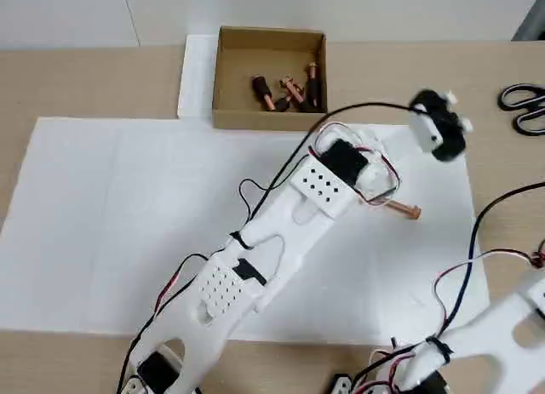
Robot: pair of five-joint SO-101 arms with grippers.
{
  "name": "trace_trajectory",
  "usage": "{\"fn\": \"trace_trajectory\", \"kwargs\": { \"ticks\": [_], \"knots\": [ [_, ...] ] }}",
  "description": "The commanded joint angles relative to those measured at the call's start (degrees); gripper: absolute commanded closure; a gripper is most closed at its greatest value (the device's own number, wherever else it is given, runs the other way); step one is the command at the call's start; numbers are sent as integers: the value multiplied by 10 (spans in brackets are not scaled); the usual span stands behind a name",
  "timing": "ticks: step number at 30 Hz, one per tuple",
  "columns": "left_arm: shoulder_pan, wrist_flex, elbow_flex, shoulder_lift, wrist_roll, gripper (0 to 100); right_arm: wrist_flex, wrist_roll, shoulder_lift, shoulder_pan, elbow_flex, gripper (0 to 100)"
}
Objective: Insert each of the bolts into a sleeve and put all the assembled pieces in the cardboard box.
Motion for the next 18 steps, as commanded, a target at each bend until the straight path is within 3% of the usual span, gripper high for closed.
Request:
{"fn": "trace_trajectory", "kwargs": {
  "ticks": [1, 4, 13, 18],
  "knots": [
    [25, 37, -26, -8, -55, 910, 14, 7, -6, -9, -36, 996],
    [45, 85, -23, -4, -94, 910, 29, 8, -7, -9, -38, 996],
    [62, 66, -25, 79, -98, 910, 51, 8, -7, -43, -37, 996],
    [41, 55, -106, 69, -11, 910, 58, 4, -7, -86, -36, 996]
  ]
}}
